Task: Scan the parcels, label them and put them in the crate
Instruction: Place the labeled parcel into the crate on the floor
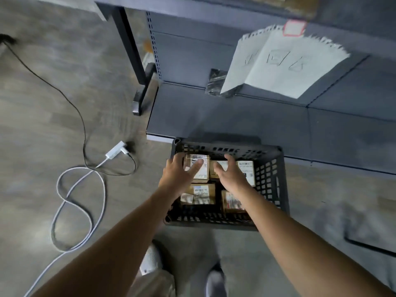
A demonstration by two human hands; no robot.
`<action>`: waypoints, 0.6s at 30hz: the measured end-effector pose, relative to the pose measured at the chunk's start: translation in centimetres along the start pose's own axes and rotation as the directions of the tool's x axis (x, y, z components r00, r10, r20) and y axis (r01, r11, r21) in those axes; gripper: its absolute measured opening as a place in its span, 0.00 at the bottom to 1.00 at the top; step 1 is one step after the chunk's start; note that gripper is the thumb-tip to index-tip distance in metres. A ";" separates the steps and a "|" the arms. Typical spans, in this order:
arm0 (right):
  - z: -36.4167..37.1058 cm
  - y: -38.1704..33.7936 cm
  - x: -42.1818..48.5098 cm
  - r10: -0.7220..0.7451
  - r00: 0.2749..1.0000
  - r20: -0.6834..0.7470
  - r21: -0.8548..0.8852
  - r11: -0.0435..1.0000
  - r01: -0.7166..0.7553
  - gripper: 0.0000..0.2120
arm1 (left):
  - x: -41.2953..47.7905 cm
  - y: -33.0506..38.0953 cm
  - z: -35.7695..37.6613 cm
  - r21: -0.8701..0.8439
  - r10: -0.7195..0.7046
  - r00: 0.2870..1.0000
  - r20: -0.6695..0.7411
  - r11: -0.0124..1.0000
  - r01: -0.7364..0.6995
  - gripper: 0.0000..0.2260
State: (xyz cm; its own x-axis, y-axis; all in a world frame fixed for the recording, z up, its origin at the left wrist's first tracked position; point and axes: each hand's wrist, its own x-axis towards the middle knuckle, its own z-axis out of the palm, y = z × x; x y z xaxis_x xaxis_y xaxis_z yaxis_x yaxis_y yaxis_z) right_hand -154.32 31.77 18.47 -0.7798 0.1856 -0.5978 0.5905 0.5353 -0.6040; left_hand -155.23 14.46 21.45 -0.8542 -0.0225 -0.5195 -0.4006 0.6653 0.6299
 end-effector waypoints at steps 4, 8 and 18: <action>-6.3 -7.3 -8.8 -0.152 0.988 -0.019 -0.094 0.984 0.150 0.32 | -8.0 5.8 -8.2 0.059 0.022 0.998 -0.052 0.998 -0.019 0.45; -11.3 -14.4 -17.2 -0.283 0.959 -0.018 -0.200 0.941 0.273 0.33 | -16.0 10.9 -16.2 0.176 0.098 0.988 -0.117 0.981 -0.077 0.48; -12.6 -29.9 -30.1 -0.564 0.825 0.038 -0.266 0.790 0.553 0.30 | -28.9 12.6 -32.0 0.420 0.317 0.884 -0.345 0.894 -0.156 0.40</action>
State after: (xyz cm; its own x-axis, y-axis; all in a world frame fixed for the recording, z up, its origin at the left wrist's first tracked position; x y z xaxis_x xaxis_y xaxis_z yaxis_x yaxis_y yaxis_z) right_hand -151.15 20.54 61.15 -0.9685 -0.1802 -0.1719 -0.0200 0.7444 -0.6675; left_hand -146.19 -0.45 62.87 -0.9959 -0.0664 -0.0607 -0.0853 0.9118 0.4017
